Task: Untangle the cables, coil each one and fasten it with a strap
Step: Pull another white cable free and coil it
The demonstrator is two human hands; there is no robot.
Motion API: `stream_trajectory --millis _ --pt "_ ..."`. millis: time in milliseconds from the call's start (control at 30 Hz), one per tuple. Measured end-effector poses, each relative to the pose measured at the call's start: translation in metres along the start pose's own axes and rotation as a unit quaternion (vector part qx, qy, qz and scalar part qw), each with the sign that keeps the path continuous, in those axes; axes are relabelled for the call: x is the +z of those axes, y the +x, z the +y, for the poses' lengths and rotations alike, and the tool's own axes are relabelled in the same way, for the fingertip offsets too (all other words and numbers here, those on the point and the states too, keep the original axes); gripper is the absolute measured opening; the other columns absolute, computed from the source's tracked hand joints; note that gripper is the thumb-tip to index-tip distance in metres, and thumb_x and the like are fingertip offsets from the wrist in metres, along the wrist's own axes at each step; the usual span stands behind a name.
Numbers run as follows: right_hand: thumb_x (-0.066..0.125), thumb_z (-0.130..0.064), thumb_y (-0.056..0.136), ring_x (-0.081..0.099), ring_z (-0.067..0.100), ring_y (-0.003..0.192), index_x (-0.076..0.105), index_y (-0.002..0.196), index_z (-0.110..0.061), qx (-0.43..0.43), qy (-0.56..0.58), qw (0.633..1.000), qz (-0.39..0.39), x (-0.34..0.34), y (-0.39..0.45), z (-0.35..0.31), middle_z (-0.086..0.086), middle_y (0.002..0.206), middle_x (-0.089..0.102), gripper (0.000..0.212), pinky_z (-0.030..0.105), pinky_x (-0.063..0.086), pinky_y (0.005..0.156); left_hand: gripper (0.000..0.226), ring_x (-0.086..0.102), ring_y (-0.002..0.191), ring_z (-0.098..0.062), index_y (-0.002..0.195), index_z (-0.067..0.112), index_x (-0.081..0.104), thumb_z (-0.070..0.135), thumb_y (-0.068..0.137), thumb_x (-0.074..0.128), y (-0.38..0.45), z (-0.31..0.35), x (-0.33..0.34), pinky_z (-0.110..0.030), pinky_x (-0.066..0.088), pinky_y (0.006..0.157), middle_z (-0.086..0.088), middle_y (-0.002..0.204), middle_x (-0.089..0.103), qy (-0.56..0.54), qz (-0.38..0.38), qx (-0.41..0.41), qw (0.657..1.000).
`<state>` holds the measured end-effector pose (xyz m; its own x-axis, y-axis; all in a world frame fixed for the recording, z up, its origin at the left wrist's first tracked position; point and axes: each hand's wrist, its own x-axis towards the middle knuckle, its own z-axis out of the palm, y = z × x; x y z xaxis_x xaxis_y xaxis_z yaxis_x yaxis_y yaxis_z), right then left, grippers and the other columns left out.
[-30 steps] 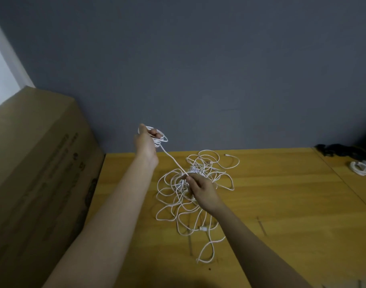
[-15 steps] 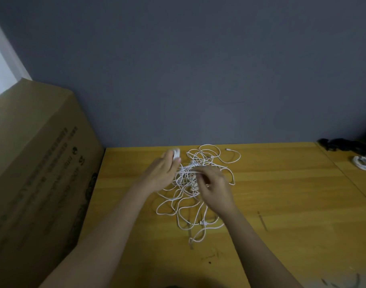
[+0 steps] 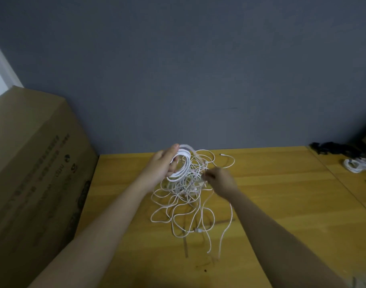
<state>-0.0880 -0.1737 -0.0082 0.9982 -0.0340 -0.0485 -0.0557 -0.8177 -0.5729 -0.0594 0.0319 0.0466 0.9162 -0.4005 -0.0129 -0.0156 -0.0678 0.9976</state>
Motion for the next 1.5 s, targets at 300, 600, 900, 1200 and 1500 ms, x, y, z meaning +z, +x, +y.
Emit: stream_trajectory --millis 300,600,900,1200,1500 --pt "0.054 -0.003 0.09 0.065 0.033 0.082 0.068 0.088 0.006 0.069 0.042 0.984 0.156 -0.077 0.045 -0.055 0.024 0.085 0.067 0.016 0.034 0.05 0.076 0.042 0.022 0.034 -0.003 0.064 0.02 0.033 0.034 0.103 0.036 0.054 0.068 -0.001 -0.021 0.018 0.042 0.012 0.037 0.026 0.029 0.113 0.053 0.992" --pt "0.054 -0.003 0.094 0.064 0.022 0.071 0.06 0.079 -0.002 -0.002 0.333 0.894 0.3 -0.125 0.052 -0.065 0.013 0.074 0.069 0.016 0.038 0.056 0.074 0.043 0.026 0.036 -0.005 0.063 0.02 0.035 0.035 0.103 0.036 0.057 0.083 0.006 -0.027 0.02 0.047 0.01 0.038 0.028 0.086 0.091 0.09 0.988" --pt "0.05 -0.014 0.098 0.053 0.009 0.062 0.063 0.082 -0.017 -0.07 0.458 0.827 0.319 -0.138 0.047 -0.075 -0.004 0.063 0.055 0.021 0.023 0.05 0.067 0.042 0.024 0.035 -0.003 0.066 0.017 0.037 0.035 0.103 0.036 0.056 0.084 0.008 -0.023 0.022 0.044 0.012 0.038 0.027 0.081 0.073 0.08 0.991" --pt "0.046 -0.023 0.099 0.063 0.031 0.086 0.065 0.109 -0.022 0.013 -0.081 0.989 0.121 -0.049 0.025 -0.034 0.008 0.098 0.069 0.021 0.035 0.047 0.068 0.044 0.017 0.035 -0.002 0.07 0.018 0.038 0.045 0.102 0.025 0.046 0.096 -0.003 -0.021 0.023 0.054 0.013 0.041 0.023 -0.23 0.026 0.037 0.972" --pt "0.056 -0.008 0.087 0.045 0.003 0.048 0.068 0.091 -0.019 -0.142 0.174 0.967 0.118 -0.025 -0.02 -0.071 -0.01 0.057 0.055 0.016 0.022 0.037 0.051 0.024 0.05 0.101 -0.033 0.107 0.004 0.037 0.028 0.102 0.036 0.053 0.034 0.003 -0.038 0.037 0.089 -0.021 0.111 0.051 0.323 0.036 0.127 0.937"
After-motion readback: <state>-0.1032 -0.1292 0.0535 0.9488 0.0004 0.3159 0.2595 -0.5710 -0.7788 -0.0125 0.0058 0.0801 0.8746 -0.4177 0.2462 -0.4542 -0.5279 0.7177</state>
